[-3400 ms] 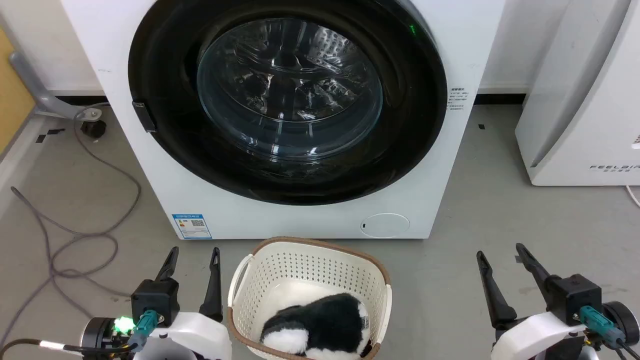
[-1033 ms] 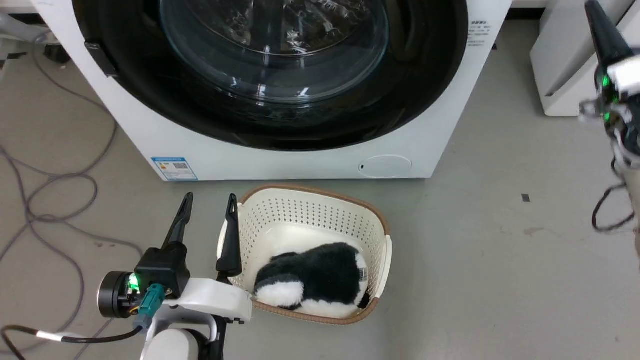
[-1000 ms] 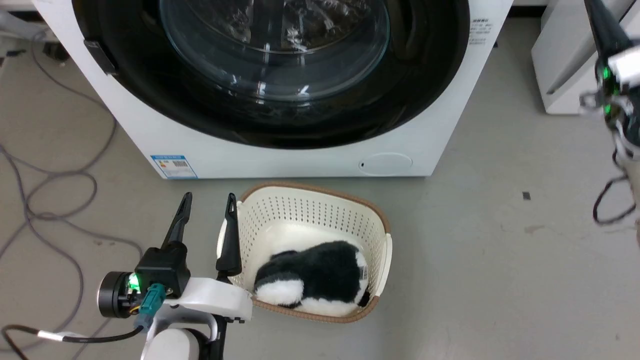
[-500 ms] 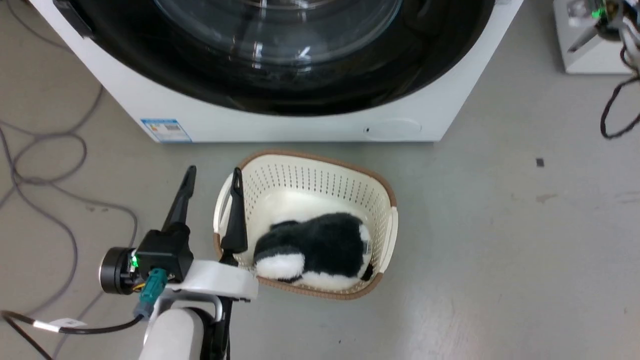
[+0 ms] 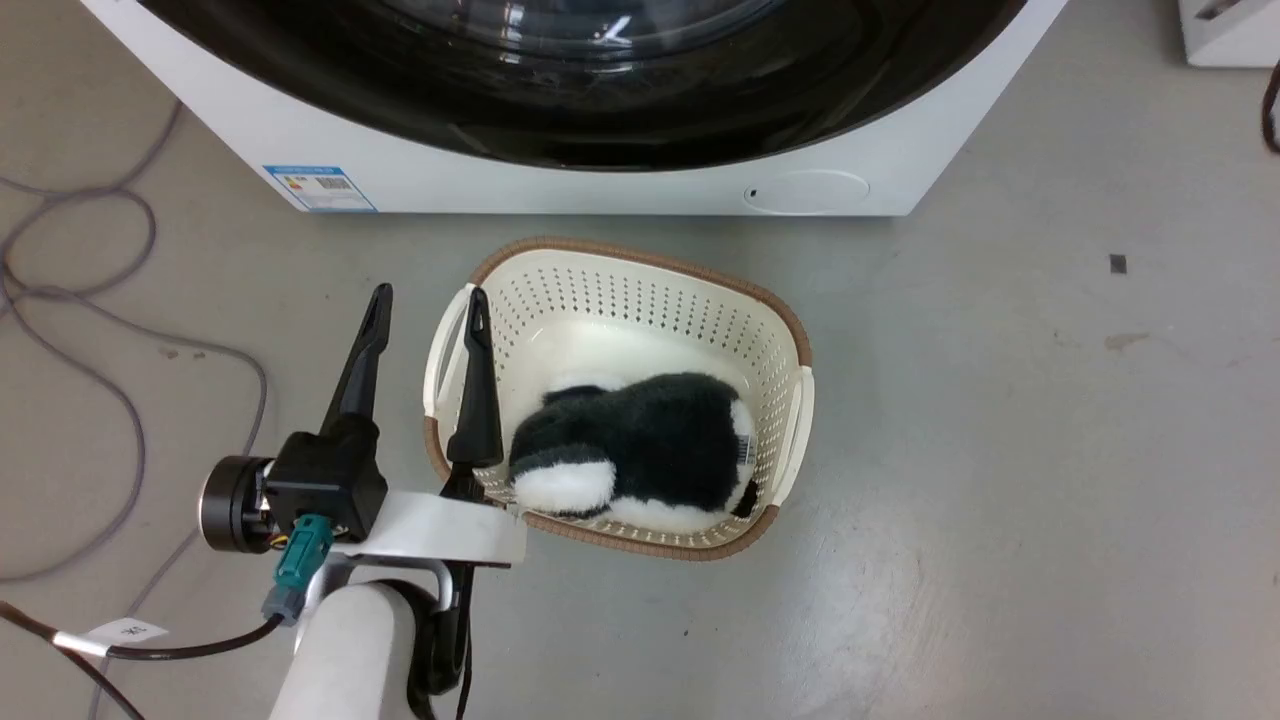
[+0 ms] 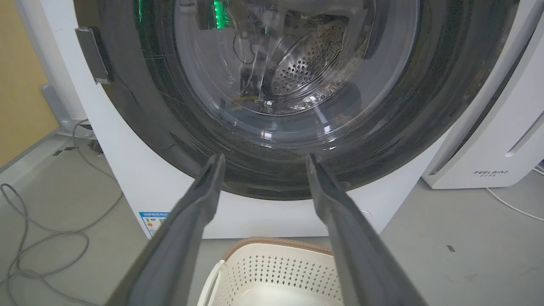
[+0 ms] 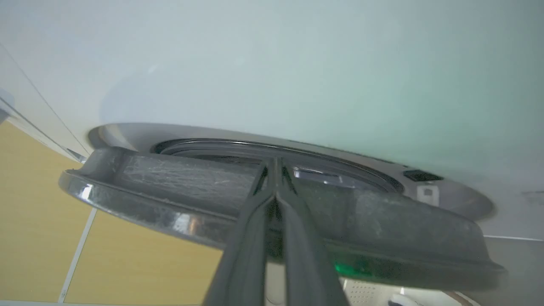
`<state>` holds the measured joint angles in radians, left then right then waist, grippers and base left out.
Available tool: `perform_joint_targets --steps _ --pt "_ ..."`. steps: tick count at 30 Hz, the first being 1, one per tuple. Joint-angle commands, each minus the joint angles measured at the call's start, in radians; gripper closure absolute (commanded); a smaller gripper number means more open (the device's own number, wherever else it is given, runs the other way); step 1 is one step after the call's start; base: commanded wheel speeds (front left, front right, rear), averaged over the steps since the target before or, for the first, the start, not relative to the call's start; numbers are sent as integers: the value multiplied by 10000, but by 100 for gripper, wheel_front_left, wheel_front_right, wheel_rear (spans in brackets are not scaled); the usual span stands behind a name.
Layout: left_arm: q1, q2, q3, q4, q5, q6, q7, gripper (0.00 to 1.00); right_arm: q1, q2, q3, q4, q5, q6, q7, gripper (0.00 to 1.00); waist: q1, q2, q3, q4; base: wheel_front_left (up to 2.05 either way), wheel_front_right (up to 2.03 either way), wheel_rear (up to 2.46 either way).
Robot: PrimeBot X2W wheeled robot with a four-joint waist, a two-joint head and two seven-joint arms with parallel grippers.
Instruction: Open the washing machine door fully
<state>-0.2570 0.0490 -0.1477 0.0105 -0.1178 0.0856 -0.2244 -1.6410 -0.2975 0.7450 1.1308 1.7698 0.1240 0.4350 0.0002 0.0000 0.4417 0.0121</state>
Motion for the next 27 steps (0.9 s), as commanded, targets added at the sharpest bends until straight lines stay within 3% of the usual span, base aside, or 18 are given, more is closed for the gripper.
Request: perform_joint_targets --steps 1,13,27 --pt "-239 12 -43 -23 -75 68 -124 0 -596 64 488 370 513 61 362 100 -2 0 118 0 0 0 0" --pt "-497 12 -240 130 -304 217 -373 0 -2133 263 2196 1599 2591 67 2829 100 -2 0 257 -74 0 0 0" --pt "-182 12 -273 460 -459 207 -373 0 -1276 442 2632 1599 3007 67 4656 100 -2 0 -542 -216 0 0 0"
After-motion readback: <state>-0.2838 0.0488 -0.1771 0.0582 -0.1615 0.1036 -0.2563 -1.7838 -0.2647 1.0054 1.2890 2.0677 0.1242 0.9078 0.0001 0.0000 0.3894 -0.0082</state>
